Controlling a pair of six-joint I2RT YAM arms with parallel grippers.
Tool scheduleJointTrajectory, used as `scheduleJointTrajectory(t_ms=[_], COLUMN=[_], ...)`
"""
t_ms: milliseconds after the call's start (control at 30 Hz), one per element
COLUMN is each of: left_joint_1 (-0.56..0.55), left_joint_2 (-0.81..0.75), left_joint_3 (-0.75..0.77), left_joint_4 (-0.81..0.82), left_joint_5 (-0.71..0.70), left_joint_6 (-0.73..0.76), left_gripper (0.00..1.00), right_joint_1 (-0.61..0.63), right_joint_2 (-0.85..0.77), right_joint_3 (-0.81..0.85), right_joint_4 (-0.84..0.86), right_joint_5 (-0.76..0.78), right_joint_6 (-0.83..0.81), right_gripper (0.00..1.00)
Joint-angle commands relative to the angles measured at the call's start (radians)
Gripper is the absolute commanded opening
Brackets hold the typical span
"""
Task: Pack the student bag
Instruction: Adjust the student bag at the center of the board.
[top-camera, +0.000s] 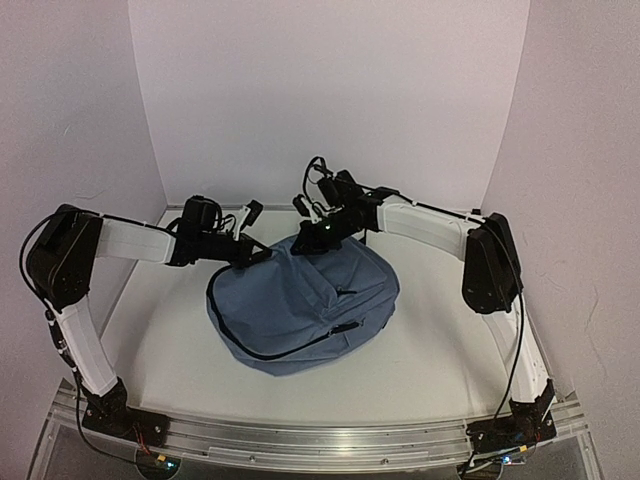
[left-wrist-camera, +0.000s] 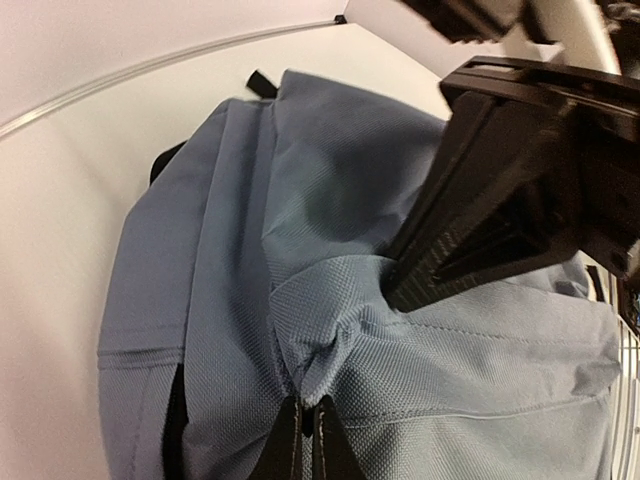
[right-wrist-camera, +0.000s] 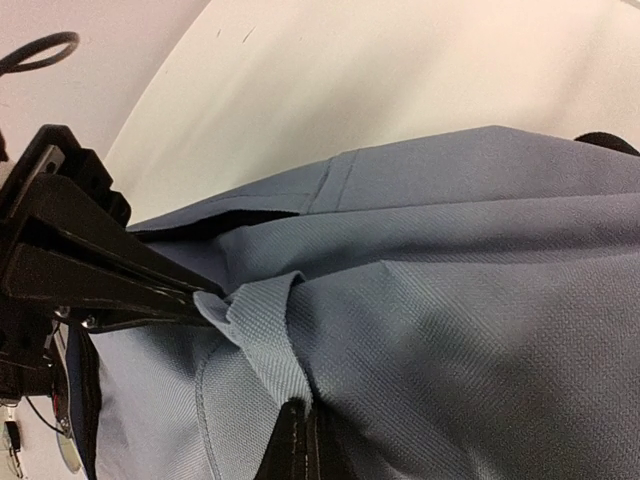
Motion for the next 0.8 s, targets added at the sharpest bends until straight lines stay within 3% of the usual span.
scheduleJointTrajectory(t_ms=[0,367,400,467,500,633,767], left_joint_1=[-0.007,0.02,0.019,0.016,0.015,0.016,0.015], left_joint_2=[-0.14,-0.159,-0.15,-0.142,-0.144,-0.167,-0.2], left_joint_3=[-0.023,-0.032,-0.021,-0.004,0.001,0.049,0.059], left_joint_4=[0.038,0.015,0.0,-0.025,-0.038,-0.194,-0.303], left_joint_5=[0.024,0.028,0.021,0.005,-0.008,-0.116,-0.184], left_joint_6=[0.025,-0.054,-0.061,-0.084,-0.098,-0.143,-0.165], left_gripper=[0.0,0.0,0.0,0.03,0.09,0.49,0.84], right_joint_1=[-0.064,-0.141,-0.137,-0.132,-0.132,-0.132,-0.134], right_joint_2=[-0.099,-0.113,-0.113,-0.14,-0.17,-0.354,-0.564], right_joint_3=[-0.058,-0.098,-0.097,-0.122,-0.15,-0.343,-0.564], right_joint_4=[0.016,0.019,0.018,0.017,0.017,0.019,0.018], right_joint_5=[0.0,-0.098,-0.135,-0.183,-0.193,-0.157,-0.103], right_joint_6=[0.034,0.048,0.061,0.075,0.074,0.023,-0.026], right_gripper=[0.0,0.0,0.02,0.21,0.33,0.7,0.85])
